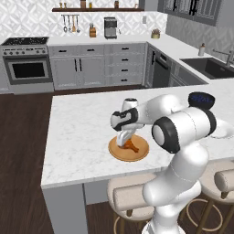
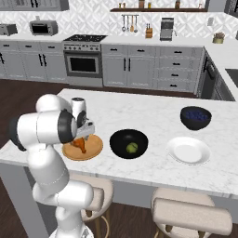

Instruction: Pick the chicken drumstick and lime from their plates and place them in the bowl. Then put the bowl in the fridge.

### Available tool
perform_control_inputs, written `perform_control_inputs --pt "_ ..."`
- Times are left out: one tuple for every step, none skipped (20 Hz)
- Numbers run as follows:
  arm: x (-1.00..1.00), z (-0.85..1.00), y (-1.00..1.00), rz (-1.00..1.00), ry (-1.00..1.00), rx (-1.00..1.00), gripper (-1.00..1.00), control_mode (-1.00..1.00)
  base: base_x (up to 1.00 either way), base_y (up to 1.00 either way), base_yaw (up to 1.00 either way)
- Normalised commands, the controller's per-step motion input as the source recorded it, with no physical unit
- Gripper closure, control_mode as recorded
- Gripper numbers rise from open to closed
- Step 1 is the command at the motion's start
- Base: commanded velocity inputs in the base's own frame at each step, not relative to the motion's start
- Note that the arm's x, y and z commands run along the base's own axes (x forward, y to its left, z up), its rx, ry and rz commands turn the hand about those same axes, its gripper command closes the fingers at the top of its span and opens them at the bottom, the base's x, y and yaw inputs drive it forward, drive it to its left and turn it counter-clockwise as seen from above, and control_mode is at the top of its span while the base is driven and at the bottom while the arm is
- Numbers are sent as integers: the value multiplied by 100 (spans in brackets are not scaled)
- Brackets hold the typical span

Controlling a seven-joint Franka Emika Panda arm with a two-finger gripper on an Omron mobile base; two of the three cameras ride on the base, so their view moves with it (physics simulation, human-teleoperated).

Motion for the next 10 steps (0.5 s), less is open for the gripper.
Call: perform_control_inputs --pt "-9 -42 0 5 0 0 -100 -100 0 0 0" --pt "-11 -52 0 7 0 0 -100 -100 0 0 0" --pt "-11 -52 9 7 0 0 100 -100 0 0 0" --pt "-26 -31 7 7 0 0 100 -100 0 0 0" --pt "-35 -26 5 7 0 0 100 -100 0 0 0" --pt "-49 -20 3 7 0 0 100 -100 0 0 0" --pt "-67 -4 0 7 -7 0 100 -100 0 0 0" --pt "-87 0 0 3 -13 0 100 -100 0 0 0" --pt "-96 27 -1 0 -21 0 100 -100 0 0 0" --pt "-95 46 -9 0 -18 0 100 -100 0 0 0"
